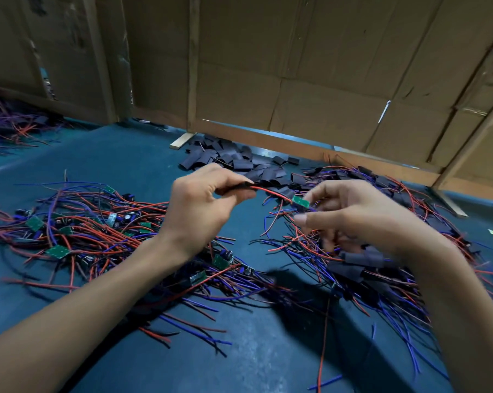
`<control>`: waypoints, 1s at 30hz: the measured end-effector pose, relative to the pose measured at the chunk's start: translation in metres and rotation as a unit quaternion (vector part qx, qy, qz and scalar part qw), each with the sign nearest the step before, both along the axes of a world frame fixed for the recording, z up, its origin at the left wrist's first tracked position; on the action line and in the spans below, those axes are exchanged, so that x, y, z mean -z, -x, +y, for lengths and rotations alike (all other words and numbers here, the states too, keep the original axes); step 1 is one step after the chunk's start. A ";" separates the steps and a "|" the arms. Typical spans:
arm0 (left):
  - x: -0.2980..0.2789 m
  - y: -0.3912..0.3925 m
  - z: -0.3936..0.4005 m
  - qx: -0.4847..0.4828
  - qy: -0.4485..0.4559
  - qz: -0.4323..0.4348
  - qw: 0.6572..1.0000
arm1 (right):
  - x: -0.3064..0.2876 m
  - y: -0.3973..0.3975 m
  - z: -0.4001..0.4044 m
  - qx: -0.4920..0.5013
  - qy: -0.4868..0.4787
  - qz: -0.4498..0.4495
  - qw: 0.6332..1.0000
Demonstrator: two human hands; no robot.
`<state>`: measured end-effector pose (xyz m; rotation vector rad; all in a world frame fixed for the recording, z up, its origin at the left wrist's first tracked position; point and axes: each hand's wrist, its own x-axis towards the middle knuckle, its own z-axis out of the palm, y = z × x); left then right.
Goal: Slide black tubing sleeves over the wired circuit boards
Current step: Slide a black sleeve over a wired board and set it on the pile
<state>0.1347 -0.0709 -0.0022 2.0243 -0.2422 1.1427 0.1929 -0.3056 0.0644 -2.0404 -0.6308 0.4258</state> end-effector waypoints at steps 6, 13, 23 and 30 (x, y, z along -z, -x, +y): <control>0.003 0.001 0.010 -0.027 -0.187 -0.046 0.981 | -0.008 -0.003 -0.008 0.012 -0.069 -0.062 0.996; 0.009 0.005 -0.009 0.008 -0.262 -0.063 0.963 | 0.004 0.015 0.021 0.011 -0.091 -0.152 0.984; 0.011 0.002 -0.006 0.059 -0.154 -0.018 0.986 | 0.010 0.013 0.026 0.004 -0.151 -0.195 0.969; 0.007 0.001 -0.008 0.106 -0.082 -0.005 0.991 | 0.011 0.013 0.025 -0.005 -0.179 -0.227 0.957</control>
